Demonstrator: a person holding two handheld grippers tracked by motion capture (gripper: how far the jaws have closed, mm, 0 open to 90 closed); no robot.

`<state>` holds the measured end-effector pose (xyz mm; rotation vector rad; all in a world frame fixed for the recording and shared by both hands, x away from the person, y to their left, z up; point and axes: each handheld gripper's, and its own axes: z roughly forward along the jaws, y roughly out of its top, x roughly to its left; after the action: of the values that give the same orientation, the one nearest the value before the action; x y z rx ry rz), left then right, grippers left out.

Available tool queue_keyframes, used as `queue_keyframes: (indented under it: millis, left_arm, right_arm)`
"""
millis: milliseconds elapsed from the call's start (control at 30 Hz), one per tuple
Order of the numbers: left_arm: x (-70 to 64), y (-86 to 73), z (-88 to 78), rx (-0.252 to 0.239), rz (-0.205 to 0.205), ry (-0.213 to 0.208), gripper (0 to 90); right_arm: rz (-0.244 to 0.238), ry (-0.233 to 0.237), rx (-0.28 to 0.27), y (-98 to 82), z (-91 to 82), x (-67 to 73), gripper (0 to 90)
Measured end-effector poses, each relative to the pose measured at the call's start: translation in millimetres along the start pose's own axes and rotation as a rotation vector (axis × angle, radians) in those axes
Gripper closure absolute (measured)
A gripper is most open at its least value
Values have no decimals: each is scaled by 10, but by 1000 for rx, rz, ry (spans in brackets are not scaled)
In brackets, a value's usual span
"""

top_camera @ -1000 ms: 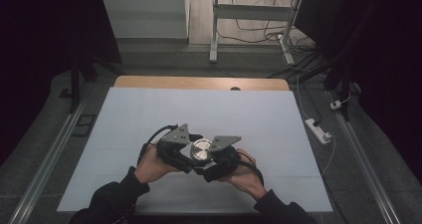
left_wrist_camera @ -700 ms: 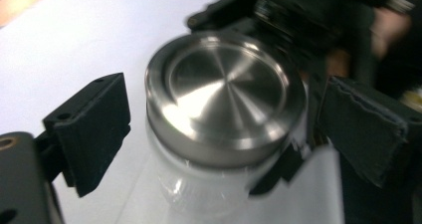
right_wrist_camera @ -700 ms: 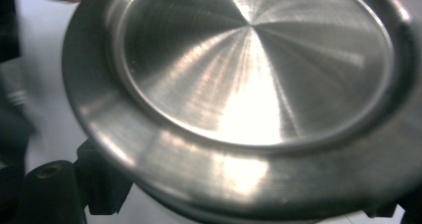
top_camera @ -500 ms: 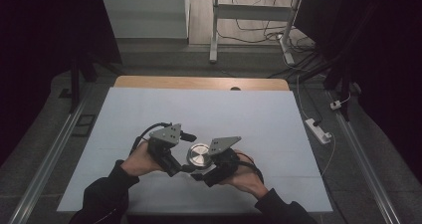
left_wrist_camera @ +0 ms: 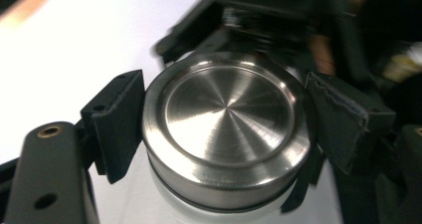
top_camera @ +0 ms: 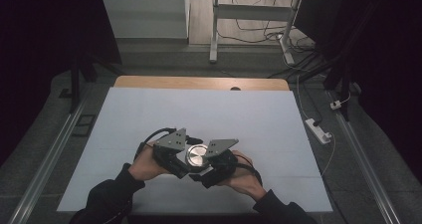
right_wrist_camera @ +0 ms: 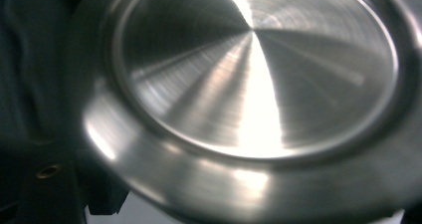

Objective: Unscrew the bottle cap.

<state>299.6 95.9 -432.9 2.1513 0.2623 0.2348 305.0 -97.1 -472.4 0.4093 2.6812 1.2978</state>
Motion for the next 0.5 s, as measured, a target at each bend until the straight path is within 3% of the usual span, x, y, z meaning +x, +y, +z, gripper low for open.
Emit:
queue_keyframes:
  millis: [100, 167, 233, 300, 333, 367, 433, 500]
  left_arm:
    - [-43, 30, 100, 1, -90, 117, 204]
    - [-30, 35, 121, -7, -107, 116, 200]
    - [34, 29, 83, -41, -148, 29, 127]
    - [95, 28, -11, -54, -153, -13, 51]
    - [95, 28, -11, -54, -153, -13, 30]
    - [126, 27, -62, -57, -150, -53, 0]
    - [160, 10, -160, -60, -110, -123, 18]
    - [170, -16, -227, -22, -25, -175, 31]
  right_arm:
    - [55, -99, 11, -14, 15, -50, 150]
    - [81, -132, 12, -24, 19, -70, 150]
    - [92, -131, 1, -29, 12, -73, 150]
    - [93, -110, -18, -23, -13, -77, 150]
    - [91, -99, -30, -21, -28, -78, 150]
    - [94, -78, -39, -19, -39, -78, 150]
    - [72, -13, -44, -19, -55, -76, 150]
    - [33, 42, -32, -11, -46, -43, 150]
